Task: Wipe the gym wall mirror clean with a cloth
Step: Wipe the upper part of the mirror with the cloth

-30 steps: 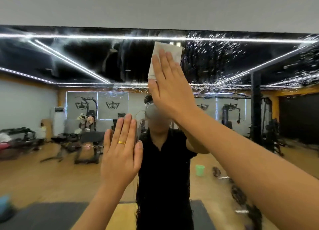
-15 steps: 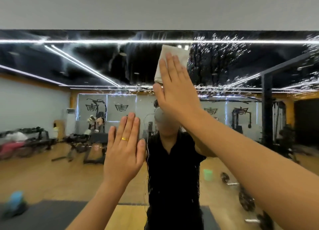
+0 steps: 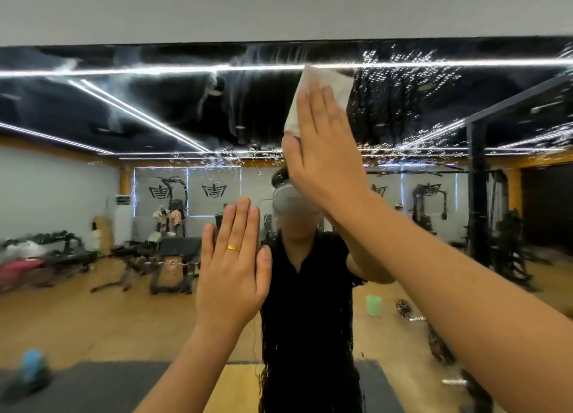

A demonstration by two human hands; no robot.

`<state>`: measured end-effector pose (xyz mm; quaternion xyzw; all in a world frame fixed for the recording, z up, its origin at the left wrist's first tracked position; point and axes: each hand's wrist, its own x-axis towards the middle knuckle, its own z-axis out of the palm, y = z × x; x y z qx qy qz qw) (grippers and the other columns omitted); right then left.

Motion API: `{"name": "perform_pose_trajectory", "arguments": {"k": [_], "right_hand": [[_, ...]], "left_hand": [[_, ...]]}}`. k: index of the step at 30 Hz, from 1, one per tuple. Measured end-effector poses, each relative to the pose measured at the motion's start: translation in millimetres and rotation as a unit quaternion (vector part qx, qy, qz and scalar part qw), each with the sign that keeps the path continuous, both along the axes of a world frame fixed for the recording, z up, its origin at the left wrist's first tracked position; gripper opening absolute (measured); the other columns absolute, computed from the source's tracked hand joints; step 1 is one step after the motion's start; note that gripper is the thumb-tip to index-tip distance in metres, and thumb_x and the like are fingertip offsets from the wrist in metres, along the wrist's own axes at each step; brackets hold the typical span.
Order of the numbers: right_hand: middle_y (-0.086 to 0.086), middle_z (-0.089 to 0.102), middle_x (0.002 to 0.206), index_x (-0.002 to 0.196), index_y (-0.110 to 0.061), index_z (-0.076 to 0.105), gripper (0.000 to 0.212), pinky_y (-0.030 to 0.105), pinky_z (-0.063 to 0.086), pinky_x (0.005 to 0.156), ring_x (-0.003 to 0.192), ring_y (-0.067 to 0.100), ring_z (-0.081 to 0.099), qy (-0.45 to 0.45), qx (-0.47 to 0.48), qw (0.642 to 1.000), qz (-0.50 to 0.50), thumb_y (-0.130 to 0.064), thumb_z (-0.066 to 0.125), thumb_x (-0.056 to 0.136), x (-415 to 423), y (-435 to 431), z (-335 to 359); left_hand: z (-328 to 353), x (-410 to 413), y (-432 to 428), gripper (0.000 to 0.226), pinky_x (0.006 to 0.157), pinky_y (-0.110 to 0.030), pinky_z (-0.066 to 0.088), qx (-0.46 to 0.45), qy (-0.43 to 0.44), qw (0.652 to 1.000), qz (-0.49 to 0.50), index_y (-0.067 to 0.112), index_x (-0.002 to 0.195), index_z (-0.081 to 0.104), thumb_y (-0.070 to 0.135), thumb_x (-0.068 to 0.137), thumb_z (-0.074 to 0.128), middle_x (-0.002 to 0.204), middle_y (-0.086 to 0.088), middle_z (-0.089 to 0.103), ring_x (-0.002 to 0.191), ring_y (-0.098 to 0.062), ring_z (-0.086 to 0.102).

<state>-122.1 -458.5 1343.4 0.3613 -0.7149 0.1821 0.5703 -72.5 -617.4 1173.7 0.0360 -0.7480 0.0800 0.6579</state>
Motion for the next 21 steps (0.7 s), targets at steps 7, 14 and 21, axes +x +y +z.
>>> {"name": "perform_pose_trajectory", "arguments": {"k": [7,14,21], "right_hand": [[0.010,-0.011,0.172,0.164,-0.008,-0.004,0.065,0.035,-0.007,0.129,0.159,0.021,-0.011,0.017,0.028,0.999,-0.030,-0.042,0.016,0.111,-9,24,58],[0.011,-0.007,0.172,0.163,-0.007,0.000,0.064,0.035,-0.007,0.129,0.159,0.021,-0.008,-0.029,-0.022,0.999,0.017,-0.040,0.018,0.111,0,13,31],[0.006,-0.012,0.172,0.164,-0.012,-0.005,0.064,0.032,-0.011,0.126,0.158,0.017,-0.013,0.000,0.046,0.998,-0.042,-0.044,0.016,0.112,-9,36,12]], "left_hand": [[0,-1,-1,0.063,0.130,-0.049,0.007,0.002,-0.002,1.000,-0.007,0.010,0.163,0.025,0.033,0.104,0.033,0.172,-0.006,0.017,0.160,-0.022,0.012],[3,0,-1,0.063,0.130,-0.049,0.007,0.003,-0.002,1.000,-0.005,0.010,0.163,0.025,0.033,0.104,0.032,0.173,-0.006,0.016,0.160,-0.021,0.011],[1,-2,-1,0.063,0.129,-0.050,0.009,0.001,0.000,1.000,-0.006,0.010,0.163,0.025,0.033,0.104,0.032,0.173,-0.006,0.016,0.160,-0.022,0.011]]}}
